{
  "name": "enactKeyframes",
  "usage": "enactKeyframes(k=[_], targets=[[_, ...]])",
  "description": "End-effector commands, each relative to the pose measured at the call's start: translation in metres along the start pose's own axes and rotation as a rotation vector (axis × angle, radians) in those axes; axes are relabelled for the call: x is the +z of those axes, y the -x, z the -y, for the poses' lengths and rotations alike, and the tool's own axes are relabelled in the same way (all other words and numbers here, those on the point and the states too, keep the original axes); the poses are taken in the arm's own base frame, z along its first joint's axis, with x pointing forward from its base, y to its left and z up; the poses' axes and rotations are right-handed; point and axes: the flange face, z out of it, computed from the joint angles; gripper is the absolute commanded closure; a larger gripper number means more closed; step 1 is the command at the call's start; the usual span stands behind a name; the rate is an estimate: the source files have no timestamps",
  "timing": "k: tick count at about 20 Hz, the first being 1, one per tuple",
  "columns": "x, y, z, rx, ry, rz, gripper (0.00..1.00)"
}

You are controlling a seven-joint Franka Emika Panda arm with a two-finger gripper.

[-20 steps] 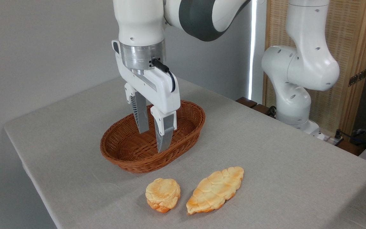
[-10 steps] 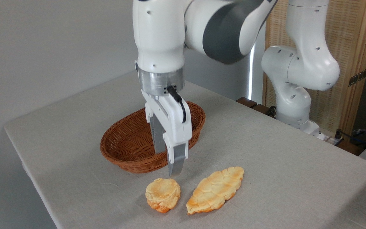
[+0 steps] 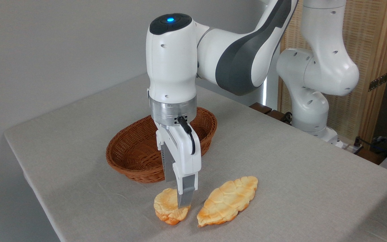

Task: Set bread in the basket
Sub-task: 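Move the gripper over the small round bun and lower it, then close the gripper fingers around the small round bun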

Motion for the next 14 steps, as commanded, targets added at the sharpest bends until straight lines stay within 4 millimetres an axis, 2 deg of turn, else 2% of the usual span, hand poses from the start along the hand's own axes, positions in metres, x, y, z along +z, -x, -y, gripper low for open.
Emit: enactKeyframes(k=[1,14], targets=[[0.003,0.002,0.003,0.02,-0.024,0.003,0.0],[0.026,0.002,0.004,0.049,-0.001,0.054,0.0]])
